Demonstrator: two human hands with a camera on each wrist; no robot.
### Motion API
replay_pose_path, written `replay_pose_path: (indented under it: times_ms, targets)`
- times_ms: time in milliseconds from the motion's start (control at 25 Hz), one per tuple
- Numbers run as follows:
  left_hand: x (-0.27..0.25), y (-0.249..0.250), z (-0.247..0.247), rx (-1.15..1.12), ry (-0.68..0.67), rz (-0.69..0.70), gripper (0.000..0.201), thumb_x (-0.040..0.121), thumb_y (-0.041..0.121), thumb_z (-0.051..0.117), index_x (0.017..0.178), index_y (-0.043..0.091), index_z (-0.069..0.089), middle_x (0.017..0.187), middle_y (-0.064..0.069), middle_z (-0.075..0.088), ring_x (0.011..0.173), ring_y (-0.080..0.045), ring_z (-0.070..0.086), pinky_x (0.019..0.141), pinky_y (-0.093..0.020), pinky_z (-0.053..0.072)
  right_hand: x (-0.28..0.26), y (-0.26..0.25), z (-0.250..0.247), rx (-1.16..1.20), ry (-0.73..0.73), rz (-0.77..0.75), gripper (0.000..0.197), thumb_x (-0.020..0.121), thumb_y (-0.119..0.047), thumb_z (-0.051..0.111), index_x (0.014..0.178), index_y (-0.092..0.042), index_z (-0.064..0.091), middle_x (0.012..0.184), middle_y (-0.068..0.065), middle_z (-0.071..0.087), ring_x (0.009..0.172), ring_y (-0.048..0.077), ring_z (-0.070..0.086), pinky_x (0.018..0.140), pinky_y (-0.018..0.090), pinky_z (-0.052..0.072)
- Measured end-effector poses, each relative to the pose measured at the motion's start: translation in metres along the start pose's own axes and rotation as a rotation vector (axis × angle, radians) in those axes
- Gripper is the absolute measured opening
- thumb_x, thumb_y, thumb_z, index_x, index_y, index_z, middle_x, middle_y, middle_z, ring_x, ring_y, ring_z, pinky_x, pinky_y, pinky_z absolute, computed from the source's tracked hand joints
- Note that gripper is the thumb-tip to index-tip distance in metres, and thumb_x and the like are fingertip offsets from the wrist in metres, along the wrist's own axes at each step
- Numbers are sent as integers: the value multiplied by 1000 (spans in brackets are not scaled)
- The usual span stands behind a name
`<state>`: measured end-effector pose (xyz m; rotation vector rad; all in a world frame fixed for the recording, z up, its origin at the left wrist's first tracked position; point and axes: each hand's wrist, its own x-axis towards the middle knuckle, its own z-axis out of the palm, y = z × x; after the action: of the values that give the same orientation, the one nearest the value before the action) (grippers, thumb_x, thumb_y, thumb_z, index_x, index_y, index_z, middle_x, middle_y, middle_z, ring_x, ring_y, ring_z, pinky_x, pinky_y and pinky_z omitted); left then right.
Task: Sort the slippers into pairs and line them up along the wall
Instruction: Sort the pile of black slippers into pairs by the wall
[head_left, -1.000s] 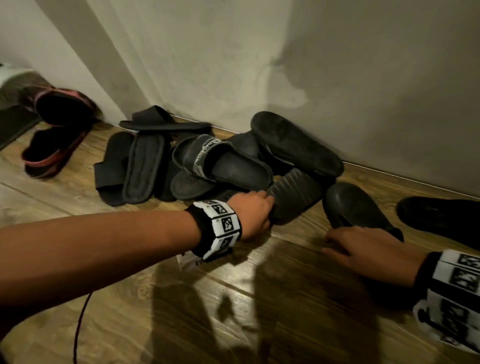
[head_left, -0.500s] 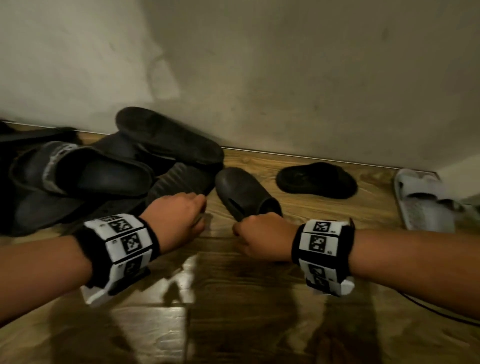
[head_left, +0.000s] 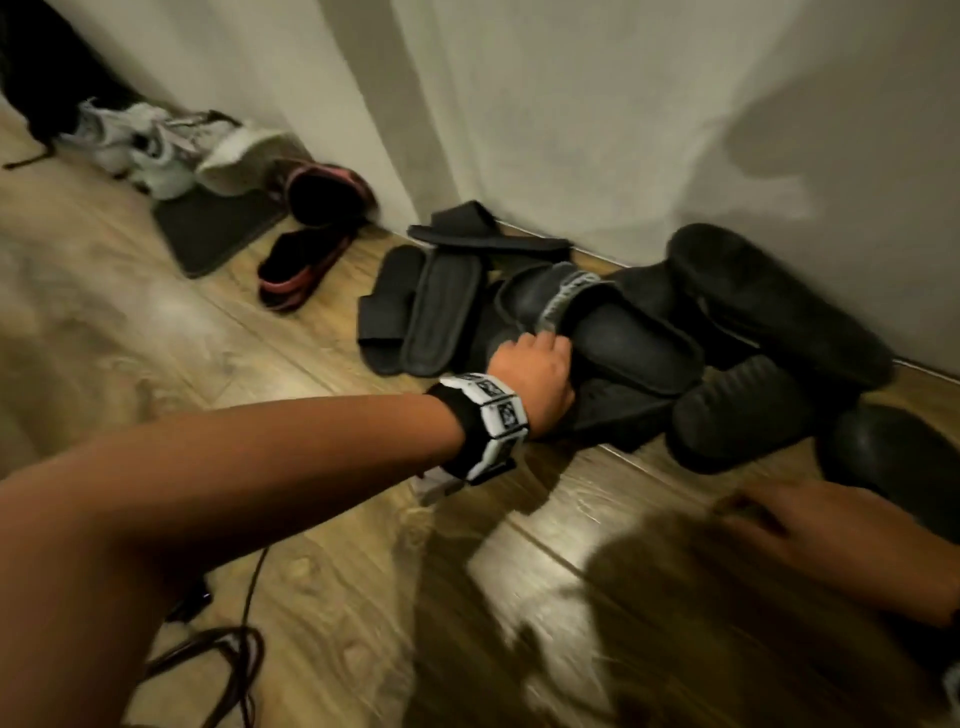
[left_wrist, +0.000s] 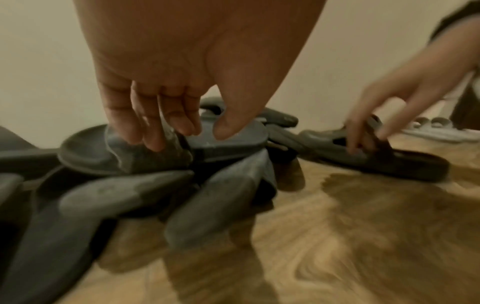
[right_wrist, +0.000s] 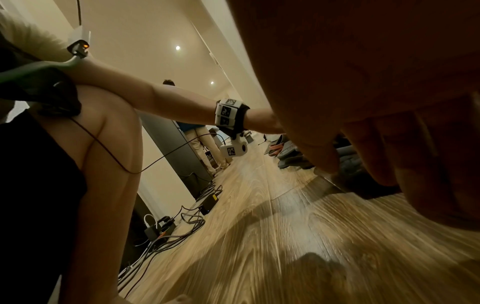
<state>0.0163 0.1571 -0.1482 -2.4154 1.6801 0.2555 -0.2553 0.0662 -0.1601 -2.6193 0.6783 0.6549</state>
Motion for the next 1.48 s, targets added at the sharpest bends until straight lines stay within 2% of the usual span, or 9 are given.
replay_pose_path:
  times_ms: [80,280,480,720,880,1040,1200,1360,1480]
  targets:
    - [0,4,13,-30,-12,-11,40,87,36,51,117,10,49,121,-13,56,113,-32,55,91,-41,45,8,-7,-6,-15,-7,-4,43,88,-70,29,114,-45,53,117,-21,63,101,0,61,84,24,51]
    - [45,-3,0,-42,203,-91,48,84,40,56,119,10,43,119,-15,51,109,-34,53,82,-42,48,3,0,-9,-40,12,20,38,94,-60,34,111,-34,56,110,-10,66,99,10,64,79,27,51]
    - [88,-18,-20,-67,173,-109,39,87,16,53,123,8,40,121,-21,47,110,-40,53,80,-49,50,-16,39,-9,-52,28,126,35,95,-51,38,103,-25,61,107,-2,67,98,19,64,79,36,53]
    - [83,-22,-32,120,149,87,40,87,11,53,125,16,43,121,-15,45,112,-37,47,67,-45,50,12,68,-37,-361,177,155,34,96,-42,39,105,-20,63,106,8,60,101,29,56,83,39,45]
    - [73,-7,-34,287,136,218,30,89,17,50,120,18,48,117,-9,48,111,-30,47,60,-37,47,44,86,-44,-354,-3,300,37,97,-30,41,131,-17,50,122,12,63,111,31,60,86,37,47]
    - [79,1,-46,272,-30,178,41,87,27,55,126,19,43,123,-7,47,117,-28,48,72,-38,51,52,106,-51,-263,98,399,64,95,-27,43,150,-8,15,123,16,61,105,33,62,77,38,45]
    - [103,19,-71,89,-208,271,50,79,40,61,124,22,49,121,-7,60,115,-27,58,89,-36,50,50,125,-80,-90,366,278,76,96,-27,43,154,-21,-7,124,18,57,88,37,62,61,34,38]
    - [123,55,-65,-57,-94,336,38,84,37,56,117,19,54,116,-12,60,108,-31,59,88,-37,51,64,122,-97,-32,450,215,67,95,-27,45,152,-19,12,139,18,49,113,37,57,79,41,51]
    - [139,80,-43,-111,-111,313,48,86,39,55,130,21,47,125,-20,50,119,-38,50,100,-45,46,64,115,-81,-75,354,255,47,95,-29,45,139,-13,37,148,16,35,125,36,47,92,48,50]
